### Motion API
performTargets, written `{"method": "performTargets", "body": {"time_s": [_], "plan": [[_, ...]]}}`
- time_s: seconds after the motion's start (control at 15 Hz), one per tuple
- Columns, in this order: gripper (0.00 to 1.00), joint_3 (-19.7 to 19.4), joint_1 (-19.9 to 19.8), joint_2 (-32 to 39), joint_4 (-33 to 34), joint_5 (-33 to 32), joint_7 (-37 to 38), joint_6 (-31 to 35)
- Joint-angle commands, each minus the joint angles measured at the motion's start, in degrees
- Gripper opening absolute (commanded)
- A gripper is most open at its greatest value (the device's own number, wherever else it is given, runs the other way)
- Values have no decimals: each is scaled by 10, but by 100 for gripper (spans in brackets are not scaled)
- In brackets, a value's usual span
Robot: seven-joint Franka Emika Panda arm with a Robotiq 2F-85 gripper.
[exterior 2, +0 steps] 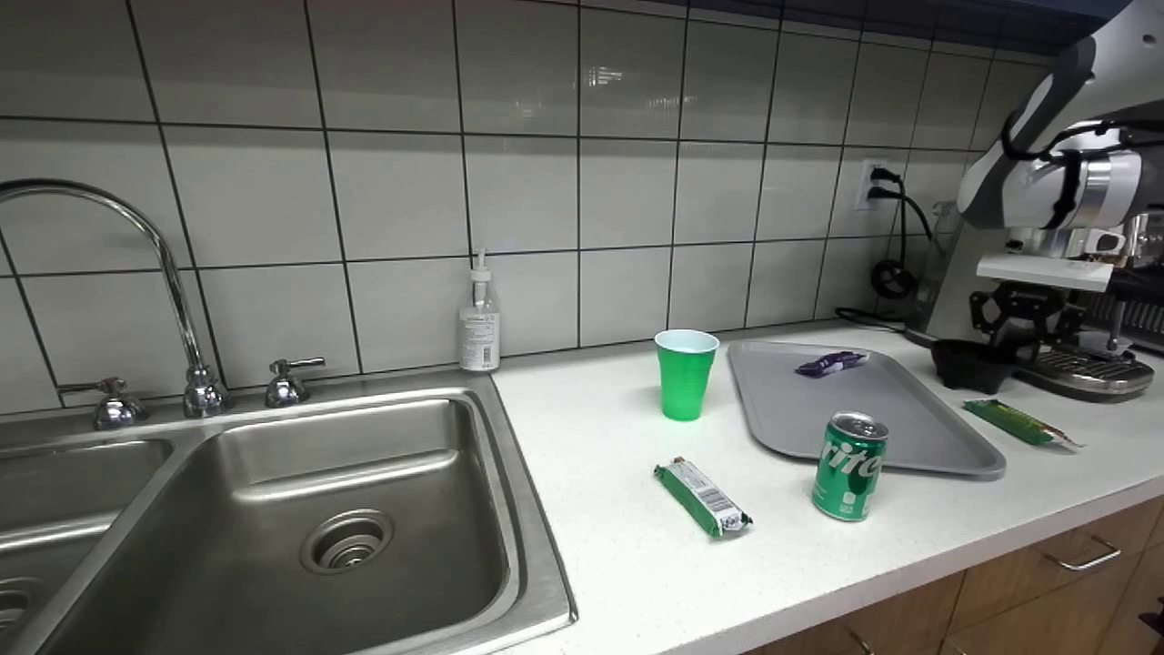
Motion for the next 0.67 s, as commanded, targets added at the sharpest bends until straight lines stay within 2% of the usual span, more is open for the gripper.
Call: {"method": "performTargets", "body": {"time_s": [0.0, 0.07, 0.13, 0.6], "plan": [[85, 3, 12, -15, -4, -10, -5, -22], [94, 4, 17, -17, -7, -12, -6, -20], [98, 5, 23, -19, -9, -14, -8, -20], [100, 9, 55, -21, -8, -20, -4, -22]]}}
